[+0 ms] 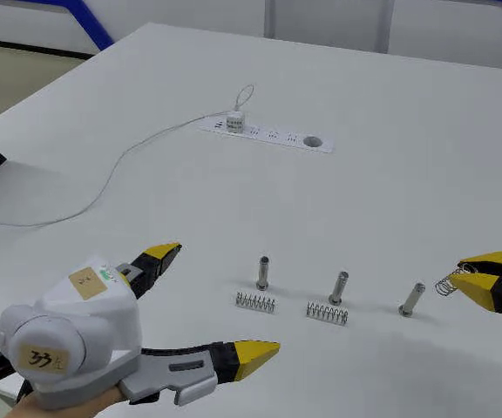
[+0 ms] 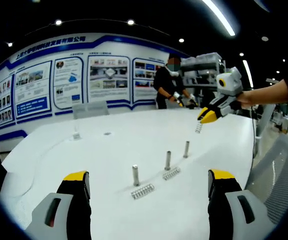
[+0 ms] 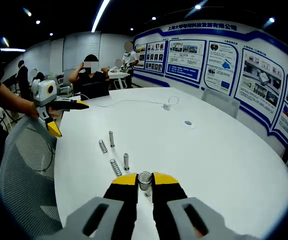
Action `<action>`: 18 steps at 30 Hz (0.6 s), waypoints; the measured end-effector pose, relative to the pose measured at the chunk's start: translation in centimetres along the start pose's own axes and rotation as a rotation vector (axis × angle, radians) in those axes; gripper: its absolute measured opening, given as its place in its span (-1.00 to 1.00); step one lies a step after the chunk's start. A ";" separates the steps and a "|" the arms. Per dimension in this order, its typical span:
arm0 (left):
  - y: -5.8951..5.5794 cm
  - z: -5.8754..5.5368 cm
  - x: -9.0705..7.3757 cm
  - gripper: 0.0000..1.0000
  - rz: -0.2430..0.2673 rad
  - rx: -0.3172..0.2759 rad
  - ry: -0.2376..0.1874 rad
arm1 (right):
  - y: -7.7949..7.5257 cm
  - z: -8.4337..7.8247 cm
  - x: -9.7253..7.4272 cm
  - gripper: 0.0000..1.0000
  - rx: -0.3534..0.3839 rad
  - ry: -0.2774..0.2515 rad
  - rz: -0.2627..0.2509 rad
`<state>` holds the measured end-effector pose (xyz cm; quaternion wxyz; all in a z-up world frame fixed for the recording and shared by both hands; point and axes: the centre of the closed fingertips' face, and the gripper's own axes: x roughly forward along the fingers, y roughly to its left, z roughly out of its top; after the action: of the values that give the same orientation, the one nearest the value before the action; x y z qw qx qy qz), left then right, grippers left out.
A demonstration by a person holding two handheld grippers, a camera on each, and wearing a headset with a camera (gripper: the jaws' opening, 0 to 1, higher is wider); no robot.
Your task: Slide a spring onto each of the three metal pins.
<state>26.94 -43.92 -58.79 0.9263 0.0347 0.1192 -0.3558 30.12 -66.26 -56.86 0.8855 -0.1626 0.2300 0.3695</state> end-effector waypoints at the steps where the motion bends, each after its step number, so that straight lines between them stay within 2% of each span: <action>1: 0.1 -0.1 0.0 1.00 0.004 0.000 0.003 | -0.2 -0.1 0.2 -0.79 -0.002 0.006 -0.003; 8: 0.1 -0.6 0.0 1.00 0.005 -0.005 0.024 | -1.2 -0.7 1.7 -0.79 0.010 0.029 -0.013; 18: 0.3 -0.8 0.0 1.00 0.008 -0.023 0.033 | -1.6 -1.5 3.5 -0.79 0.032 0.056 -0.014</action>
<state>26.99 -43.60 -59.58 0.9259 0.0304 0.1386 -0.3500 33.00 -66.02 -59.77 0.8838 -0.1602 0.2595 0.3547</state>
